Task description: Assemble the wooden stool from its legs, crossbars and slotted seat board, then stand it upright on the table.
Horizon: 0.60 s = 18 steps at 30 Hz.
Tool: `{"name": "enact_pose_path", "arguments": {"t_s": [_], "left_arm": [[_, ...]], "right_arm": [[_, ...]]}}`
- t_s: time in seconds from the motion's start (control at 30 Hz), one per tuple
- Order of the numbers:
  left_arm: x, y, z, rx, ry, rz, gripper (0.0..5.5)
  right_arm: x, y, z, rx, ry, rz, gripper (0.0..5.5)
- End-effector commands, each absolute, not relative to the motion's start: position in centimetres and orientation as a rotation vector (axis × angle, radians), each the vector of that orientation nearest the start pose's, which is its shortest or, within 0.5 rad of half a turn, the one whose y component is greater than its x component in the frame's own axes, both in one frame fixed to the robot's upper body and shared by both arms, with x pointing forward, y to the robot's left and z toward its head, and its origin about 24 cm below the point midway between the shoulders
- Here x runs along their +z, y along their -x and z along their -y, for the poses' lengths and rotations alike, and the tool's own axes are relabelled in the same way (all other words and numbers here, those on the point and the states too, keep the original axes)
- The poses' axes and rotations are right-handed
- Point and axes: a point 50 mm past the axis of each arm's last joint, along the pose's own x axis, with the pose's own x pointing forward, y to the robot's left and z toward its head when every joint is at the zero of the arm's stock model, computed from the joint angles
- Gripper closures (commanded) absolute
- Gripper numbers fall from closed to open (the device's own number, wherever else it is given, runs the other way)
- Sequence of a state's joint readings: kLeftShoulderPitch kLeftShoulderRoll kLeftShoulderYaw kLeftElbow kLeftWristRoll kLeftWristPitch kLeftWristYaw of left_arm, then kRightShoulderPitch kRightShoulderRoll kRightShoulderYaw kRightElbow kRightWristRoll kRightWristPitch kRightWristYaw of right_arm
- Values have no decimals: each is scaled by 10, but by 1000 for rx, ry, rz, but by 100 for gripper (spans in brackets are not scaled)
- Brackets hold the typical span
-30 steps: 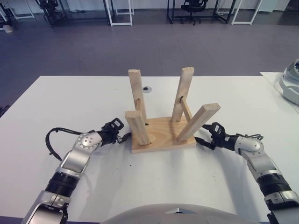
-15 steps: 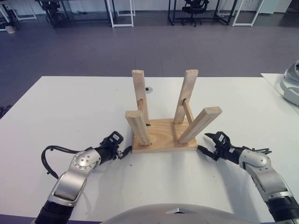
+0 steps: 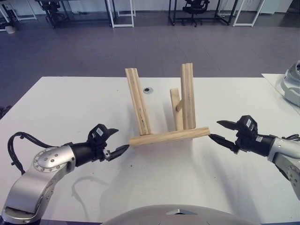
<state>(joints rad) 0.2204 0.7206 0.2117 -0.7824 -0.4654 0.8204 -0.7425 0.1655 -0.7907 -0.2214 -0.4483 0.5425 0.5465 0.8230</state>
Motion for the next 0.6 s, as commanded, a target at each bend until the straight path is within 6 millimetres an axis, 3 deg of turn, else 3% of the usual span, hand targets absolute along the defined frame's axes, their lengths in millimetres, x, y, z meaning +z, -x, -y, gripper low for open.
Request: {"name": "enact_pose_path", "arguments": {"t_s": [0.03,0.17,0.33,0.43,0.6], "left_arm": [[146,-166,-171,-1075,-206,-286,170],[136,-163,-180,-1077,-249,-382,170],[117,-168,-226,-1089,-467,-615,170],[119,-175,-228,-1211,-494,-611,170],[122,-196,-218,-1263,-521,-517,170]], "right_arm": [[124,-178,199,1149,95,-322,193],[121,-173,204,1155,139,-373,193],[116,-178,237,1130,303,-480,193],[113,-182,235,1256,349,-513,193],[115,-192,217,1348,346,-431,193]]}}
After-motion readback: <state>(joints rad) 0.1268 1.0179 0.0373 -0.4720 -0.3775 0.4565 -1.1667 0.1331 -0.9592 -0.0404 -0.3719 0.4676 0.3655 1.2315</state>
